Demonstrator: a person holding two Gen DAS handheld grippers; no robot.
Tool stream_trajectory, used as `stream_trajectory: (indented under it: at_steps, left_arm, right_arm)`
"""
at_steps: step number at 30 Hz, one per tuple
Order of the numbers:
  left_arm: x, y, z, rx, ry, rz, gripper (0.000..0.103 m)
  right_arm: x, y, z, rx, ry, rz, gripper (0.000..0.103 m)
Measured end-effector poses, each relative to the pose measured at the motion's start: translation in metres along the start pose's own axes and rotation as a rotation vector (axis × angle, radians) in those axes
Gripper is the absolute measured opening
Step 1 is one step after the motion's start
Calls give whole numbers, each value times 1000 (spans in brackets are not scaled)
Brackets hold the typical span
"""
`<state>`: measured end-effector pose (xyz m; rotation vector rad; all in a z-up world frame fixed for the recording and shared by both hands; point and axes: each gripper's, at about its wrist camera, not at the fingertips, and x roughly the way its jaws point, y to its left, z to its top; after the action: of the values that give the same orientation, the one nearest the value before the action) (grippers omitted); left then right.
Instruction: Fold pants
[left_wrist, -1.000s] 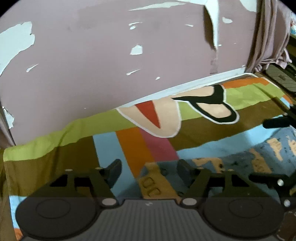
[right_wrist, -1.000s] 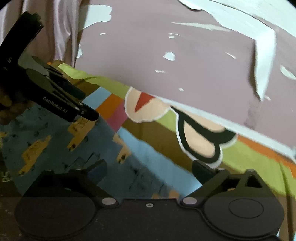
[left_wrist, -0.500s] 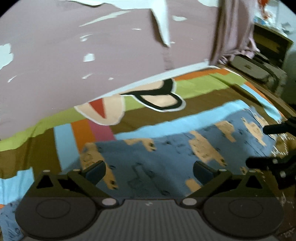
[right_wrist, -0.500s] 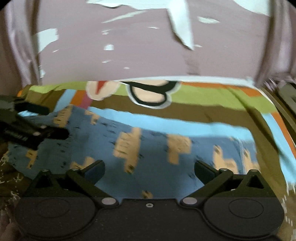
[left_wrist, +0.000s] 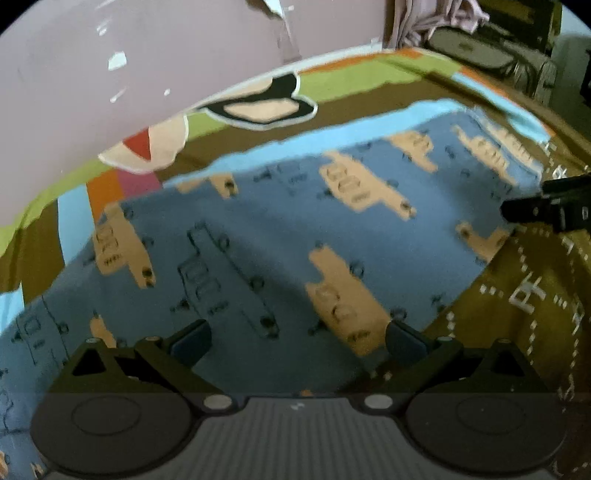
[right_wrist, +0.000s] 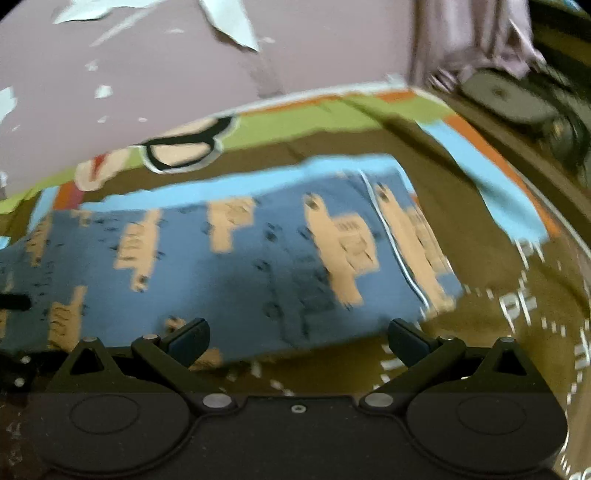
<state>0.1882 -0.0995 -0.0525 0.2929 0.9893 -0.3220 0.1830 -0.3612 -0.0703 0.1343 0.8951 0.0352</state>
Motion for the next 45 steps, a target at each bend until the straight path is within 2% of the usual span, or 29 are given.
stream_trajectory:
  at_steps: [7, 12, 17, 22, 27, 35, 45]
  left_arm:
    - [2, 7, -5, -29, 20, 4, 103]
    - [-5, 13, 0, -30, 68, 4, 103]
    - [-17, 20, 21, -72, 57, -7, 103]
    - [-16, 11, 47, -67, 25, -9, 103]
    - [-3, -16, 75, 19, 27, -14, 103]
    - [16, -73, 131, 190, -15, -26, 103]
    - [39, -125, 173, 365, -41, -12, 103]
  right_arm:
    - [1, -33, -6, 148, 18, -30, 102]
    - [-6, -38, -5, 158, -22, -77, 102]
    - [-10, -36, -5, 122, -62, -122, 102]
    - [-4, -45, -5, 170, -55, -122, 102]
    - [-7, -55, -5, 229, -80, -101, 102]
    - [-1, -71, -3, 278, -76, -83, 102]
    - [4, -82, -2, 308, -72, -66, 102]
